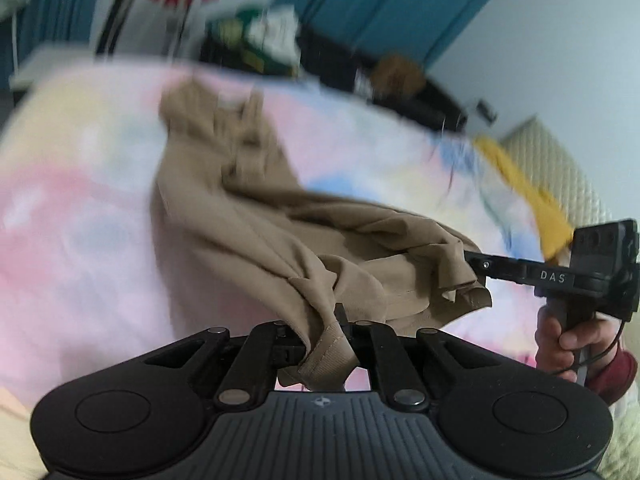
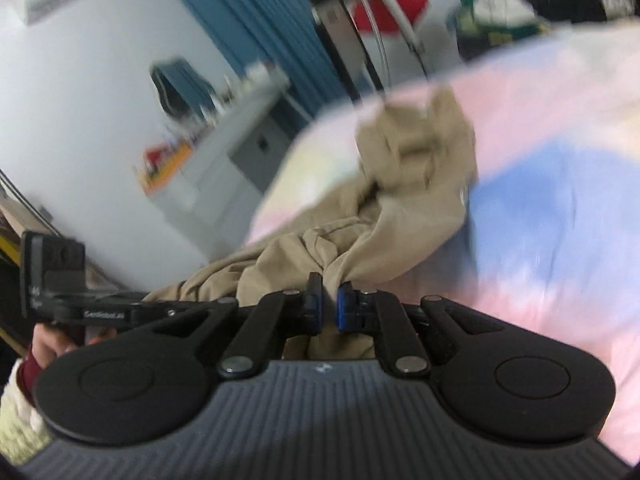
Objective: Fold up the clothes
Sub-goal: 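Fold the held hem up toward the collar with both grippers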
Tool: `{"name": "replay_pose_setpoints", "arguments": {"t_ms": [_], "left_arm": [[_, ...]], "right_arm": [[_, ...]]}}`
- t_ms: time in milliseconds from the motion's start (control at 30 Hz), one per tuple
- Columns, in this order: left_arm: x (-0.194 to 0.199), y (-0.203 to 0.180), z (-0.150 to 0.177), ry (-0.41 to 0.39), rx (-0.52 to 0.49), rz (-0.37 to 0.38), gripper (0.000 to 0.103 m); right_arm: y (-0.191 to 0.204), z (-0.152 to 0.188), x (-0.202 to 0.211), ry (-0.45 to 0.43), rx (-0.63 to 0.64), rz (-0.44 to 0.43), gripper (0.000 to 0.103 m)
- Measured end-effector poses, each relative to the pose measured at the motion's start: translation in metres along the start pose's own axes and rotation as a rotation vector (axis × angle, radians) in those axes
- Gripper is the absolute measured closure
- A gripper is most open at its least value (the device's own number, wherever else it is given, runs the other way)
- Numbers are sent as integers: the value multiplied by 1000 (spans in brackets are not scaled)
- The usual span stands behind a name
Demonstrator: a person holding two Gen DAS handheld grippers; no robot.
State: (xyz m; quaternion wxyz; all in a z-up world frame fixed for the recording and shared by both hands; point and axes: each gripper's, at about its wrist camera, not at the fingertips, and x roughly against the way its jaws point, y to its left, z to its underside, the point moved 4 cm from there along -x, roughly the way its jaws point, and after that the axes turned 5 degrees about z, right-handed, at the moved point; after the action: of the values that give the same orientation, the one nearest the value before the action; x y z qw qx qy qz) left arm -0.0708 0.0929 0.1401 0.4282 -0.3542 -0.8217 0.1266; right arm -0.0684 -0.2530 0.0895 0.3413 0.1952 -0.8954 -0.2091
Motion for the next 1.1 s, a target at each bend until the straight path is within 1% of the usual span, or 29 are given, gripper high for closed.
{"name": "replay_pose_setpoints", "arguments": {"t_ms": [100, 200, 267, 400, 500, 533, 567, 633, 733, 867, 933, 967, 1100], "left_arm": [[21, -17, -1, -52, -2, 17, 95], [32, -23, 27, -45, 18, 38, 95], [34, -24, 54, -27, 38, 51, 95], [28, -19, 124, 39, 82, 69, 95], [12, -7, 148, 58, 108, 126, 94], [7, -3, 155, 64, 116, 147, 94], [5, 1, 156, 57, 110, 136, 94], [-6, 7, 141, 29, 100, 129, 94], [-20, 17, 106, -34, 102, 156, 94], [-47, 31, 35, -139, 120, 141, 92], [-61, 47, 2, -187, 139, 96, 92], [-70, 55, -13, -209, 136, 61, 91], [-125, 83, -64, -253, 126, -66, 91]], "right_arm": [[10, -11, 19, -59, 0, -30, 93], [9, 6, 35, -68, 3, -56, 93], [6, 27, 42, -42, -7, -71, 93], [1, 91, 49, 52, -20, -92, 93], [4, 120, 52, 77, 47, -50, 92], [4, 123, 51, 78, 60, -40, 92], [3, 119, 47, 67, 63, -34, 92], [2, 106, 38, 38, 60, -19, 92], [1, 75, 17, -18, 50, 15, 92], [-6, 25, -20, -90, 35, 60, 92], [-15, 4, -43, -106, 7, 73, 92], [-20, -5, -56, -113, 0, 82, 92], [-45, -34, -115, -126, -25, 136, 92]]}}
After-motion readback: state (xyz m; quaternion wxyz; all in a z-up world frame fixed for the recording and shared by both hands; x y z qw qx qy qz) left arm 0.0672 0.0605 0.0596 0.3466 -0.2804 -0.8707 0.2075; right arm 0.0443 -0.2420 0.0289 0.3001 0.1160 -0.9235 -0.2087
